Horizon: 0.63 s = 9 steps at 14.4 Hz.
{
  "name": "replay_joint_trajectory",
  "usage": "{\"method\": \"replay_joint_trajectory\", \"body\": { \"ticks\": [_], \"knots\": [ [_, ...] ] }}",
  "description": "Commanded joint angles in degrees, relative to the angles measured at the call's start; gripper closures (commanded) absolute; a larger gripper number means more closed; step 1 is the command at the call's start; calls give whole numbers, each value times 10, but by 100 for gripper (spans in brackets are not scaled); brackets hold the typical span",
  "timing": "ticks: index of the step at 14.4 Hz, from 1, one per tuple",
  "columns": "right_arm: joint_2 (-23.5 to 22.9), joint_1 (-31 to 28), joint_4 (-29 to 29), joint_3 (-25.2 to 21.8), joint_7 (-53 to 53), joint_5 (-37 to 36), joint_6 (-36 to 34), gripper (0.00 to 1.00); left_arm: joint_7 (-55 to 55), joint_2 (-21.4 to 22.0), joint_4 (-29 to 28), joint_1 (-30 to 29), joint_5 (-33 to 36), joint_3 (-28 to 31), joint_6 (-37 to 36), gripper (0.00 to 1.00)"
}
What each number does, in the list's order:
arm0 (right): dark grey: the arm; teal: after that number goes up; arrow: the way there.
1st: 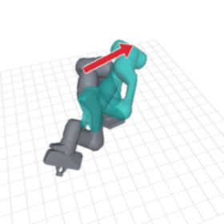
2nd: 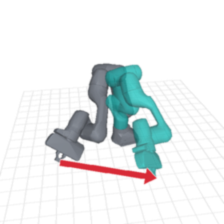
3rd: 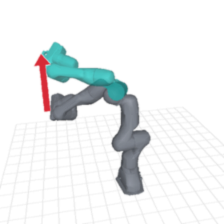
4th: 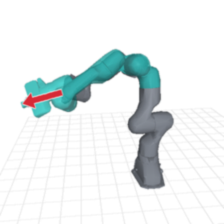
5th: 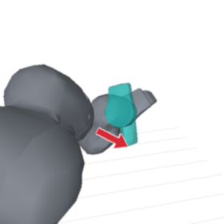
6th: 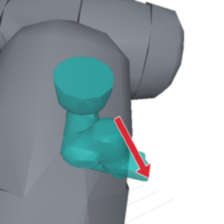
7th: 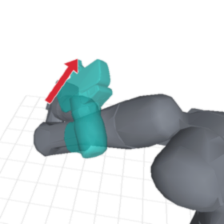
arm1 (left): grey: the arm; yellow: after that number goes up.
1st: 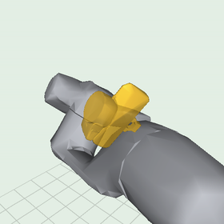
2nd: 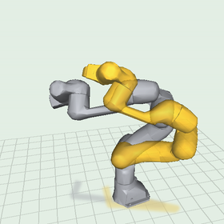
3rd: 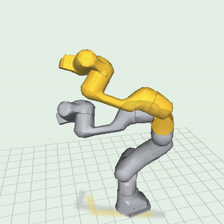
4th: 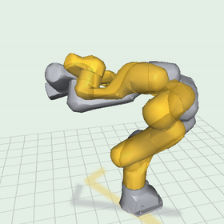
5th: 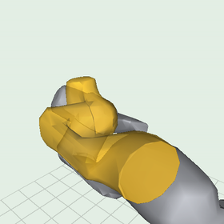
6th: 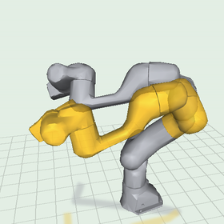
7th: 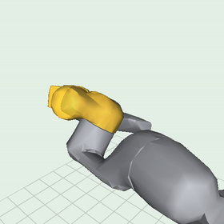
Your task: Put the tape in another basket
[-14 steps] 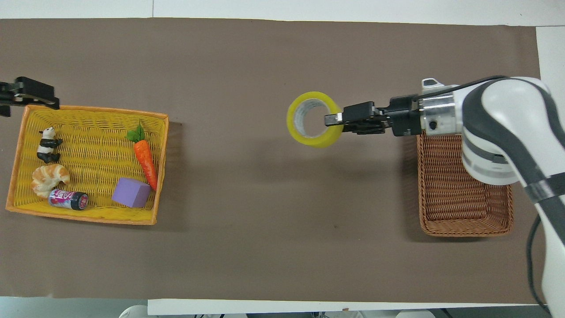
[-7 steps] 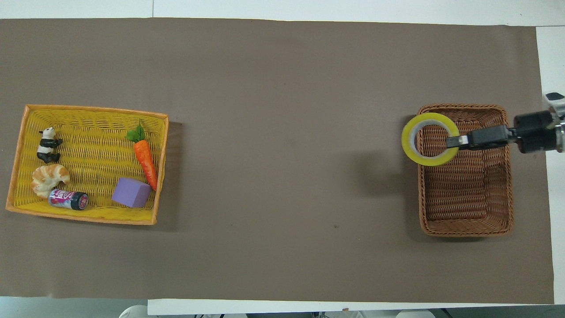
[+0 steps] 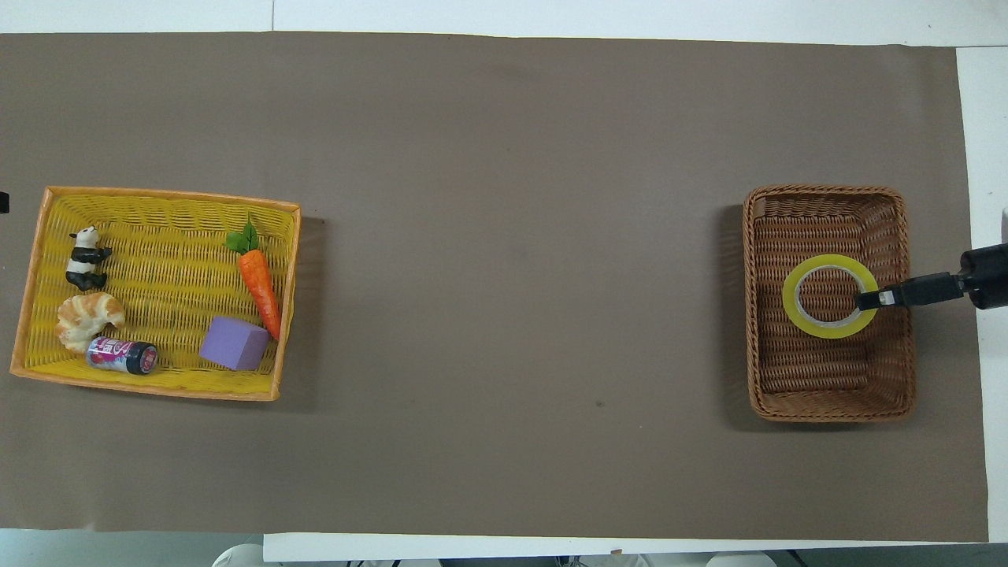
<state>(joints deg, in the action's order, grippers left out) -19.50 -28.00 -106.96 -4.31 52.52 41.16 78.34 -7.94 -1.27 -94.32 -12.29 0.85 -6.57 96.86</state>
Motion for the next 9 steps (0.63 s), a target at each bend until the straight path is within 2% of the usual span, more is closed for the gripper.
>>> {"method": "replay_joint_trajectory", "body": {
  "ticks": [1,4,5,6,7,9],
  "knots": [
    [-11,0,-17,4,41,-9,25,100,-1,7,-7,21,11,0,9,0],
    [-10,1,-31,4,43,-23,45,99,-1,7,-4,60,21,6,14,0],
    [-10,1,-27,5,43,-34,49,85,-1,7,-4,62,14,5,8,0],
    [-11,4,-26,4,43,-41,51,52,0,8,-3,62,-3,5,2,0],
    [-11,5,-25,5,44,-48,57,1,1,8,-3,62,-15,5,-9,0],
    [-11,6,-21,5,57,-57,66,0,1,7,-1,62,-15,5,-21,0]
  ]
}}
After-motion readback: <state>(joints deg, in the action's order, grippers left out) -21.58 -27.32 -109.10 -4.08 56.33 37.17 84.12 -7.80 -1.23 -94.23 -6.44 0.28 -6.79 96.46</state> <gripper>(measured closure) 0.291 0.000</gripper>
